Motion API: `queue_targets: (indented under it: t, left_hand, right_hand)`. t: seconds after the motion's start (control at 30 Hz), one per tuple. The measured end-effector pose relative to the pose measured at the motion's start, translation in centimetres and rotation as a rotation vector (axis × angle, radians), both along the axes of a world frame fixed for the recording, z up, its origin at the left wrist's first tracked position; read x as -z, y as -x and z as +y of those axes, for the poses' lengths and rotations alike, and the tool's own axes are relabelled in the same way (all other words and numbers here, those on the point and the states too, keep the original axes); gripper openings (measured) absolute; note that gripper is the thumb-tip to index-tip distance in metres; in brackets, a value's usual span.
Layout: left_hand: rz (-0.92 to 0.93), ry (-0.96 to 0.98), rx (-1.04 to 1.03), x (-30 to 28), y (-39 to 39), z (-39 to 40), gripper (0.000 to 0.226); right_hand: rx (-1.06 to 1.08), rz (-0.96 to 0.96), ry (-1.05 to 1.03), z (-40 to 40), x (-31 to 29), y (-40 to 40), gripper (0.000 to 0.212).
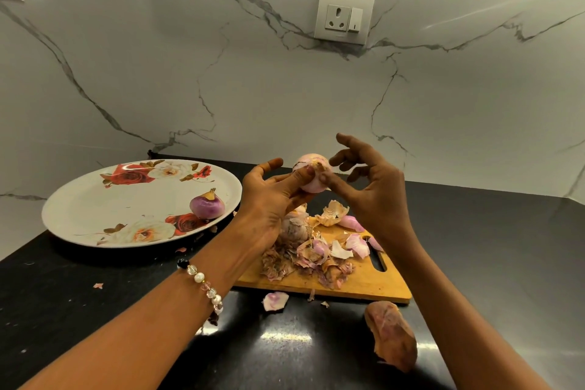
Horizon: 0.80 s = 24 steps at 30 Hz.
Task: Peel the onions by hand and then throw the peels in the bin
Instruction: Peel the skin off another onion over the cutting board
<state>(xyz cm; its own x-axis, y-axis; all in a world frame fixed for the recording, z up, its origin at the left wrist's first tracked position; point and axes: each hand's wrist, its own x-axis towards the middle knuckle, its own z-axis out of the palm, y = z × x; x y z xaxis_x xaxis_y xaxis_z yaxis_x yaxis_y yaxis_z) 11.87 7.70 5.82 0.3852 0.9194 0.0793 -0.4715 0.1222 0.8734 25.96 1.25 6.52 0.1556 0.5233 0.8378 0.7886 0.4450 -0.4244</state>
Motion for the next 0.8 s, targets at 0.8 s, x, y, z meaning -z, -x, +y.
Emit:
queue_targets:
  t: [0.8]
  left_hand:
    - [-0.042,0.058,0.076,0.1,-0.4,-0.9,0.078]
  right_hand:
    - [0.022,0.125,0.031,0.7,0.8,1.0,0.059]
